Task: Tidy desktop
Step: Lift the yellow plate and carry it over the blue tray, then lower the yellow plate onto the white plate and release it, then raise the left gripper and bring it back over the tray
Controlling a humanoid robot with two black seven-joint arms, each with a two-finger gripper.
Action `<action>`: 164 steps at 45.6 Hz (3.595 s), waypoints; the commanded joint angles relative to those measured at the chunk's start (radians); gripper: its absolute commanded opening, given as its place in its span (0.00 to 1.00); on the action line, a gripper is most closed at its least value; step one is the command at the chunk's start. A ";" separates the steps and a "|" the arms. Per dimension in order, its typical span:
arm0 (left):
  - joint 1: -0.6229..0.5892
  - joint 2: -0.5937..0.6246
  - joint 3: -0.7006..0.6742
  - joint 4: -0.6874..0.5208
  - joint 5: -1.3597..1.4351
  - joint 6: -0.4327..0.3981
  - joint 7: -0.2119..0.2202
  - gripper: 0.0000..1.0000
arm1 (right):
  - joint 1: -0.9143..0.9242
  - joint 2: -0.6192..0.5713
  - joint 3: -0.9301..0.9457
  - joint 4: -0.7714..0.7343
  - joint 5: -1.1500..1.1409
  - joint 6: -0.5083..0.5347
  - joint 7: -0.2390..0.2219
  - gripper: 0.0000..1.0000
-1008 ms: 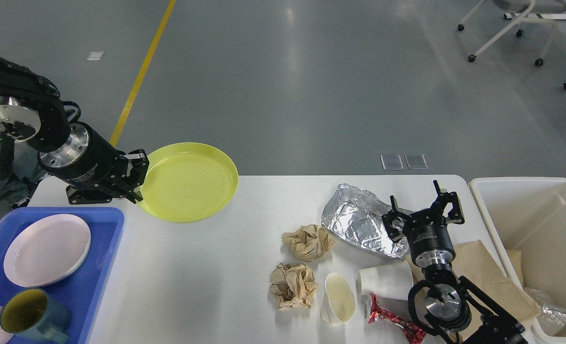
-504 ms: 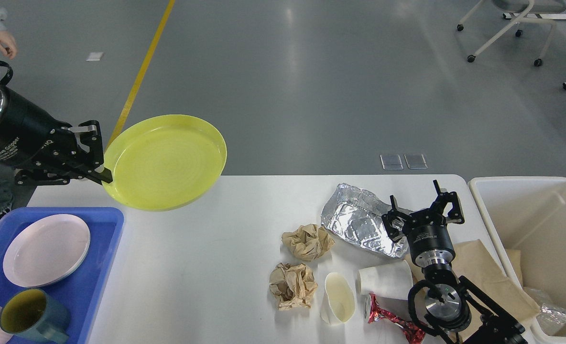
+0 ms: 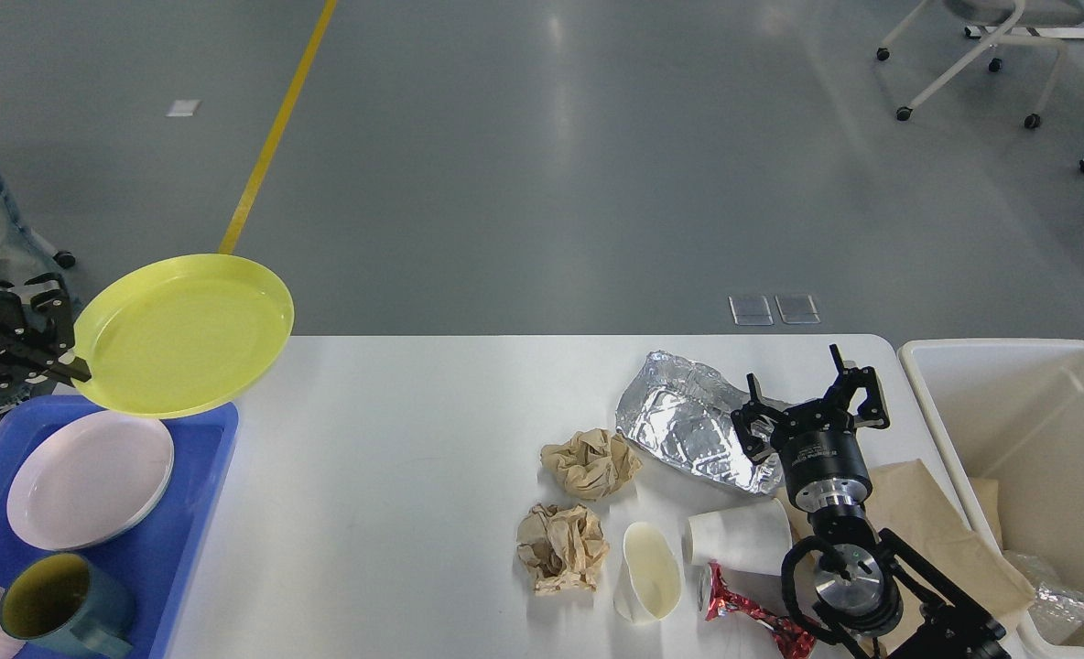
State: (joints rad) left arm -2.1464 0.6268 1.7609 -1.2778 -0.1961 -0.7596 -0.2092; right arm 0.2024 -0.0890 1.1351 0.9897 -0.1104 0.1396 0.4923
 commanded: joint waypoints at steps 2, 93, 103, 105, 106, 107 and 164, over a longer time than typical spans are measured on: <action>0.160 0.105 -0.047 0.156 -0.006 0.003 0.033 0.00 | 0.000 -0.002 0.000 0.000 0.000 0.000 0.000 1.00; 1.113 0.096 -0.831 0.831 0.004 0.292 0.335 0.86 | 0.000 0.000 0.000 0.000 0.000 0.000 0.000 1.00; 1.044 0.105 -0.825 0.830 0.003 0.267 0.338 0.93 | 0.000 0.000 0.000 -0.002 0.000 0.000 -0.001 1.00; 1.016 0.111 -0.819 0.830 0.003 0.257 0.338 0.93 | 0.000 0.000 0.000 -0.002 0.000 0.000 0.000 1.00; 1.004 0.114 -0.817 0.830 0.004 0.250 0.340 0.94 | 0.000 0.000 0.000 0.000 0.000 0.000 0.000 1.00; 0.990 0.119 -0.816 0.830 0.006 0.241 0.341 0.94 | 0.000 0.000 0.000 -0.002 0.000 0.000 0.000 1.00; 1.517 -0.209 -2.766 0.730 0.003 0.226 0.292 0.96 | 0.000 0.000 0.000 -0.002 0.000 0.000 0.000 1.00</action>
State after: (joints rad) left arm -0.6705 0.4782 -0.9284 -0.5471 -0.1950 -0.5566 0.1058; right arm 0.2024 -0.0890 1.1352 0.9878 -0.1105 0.1396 0.4924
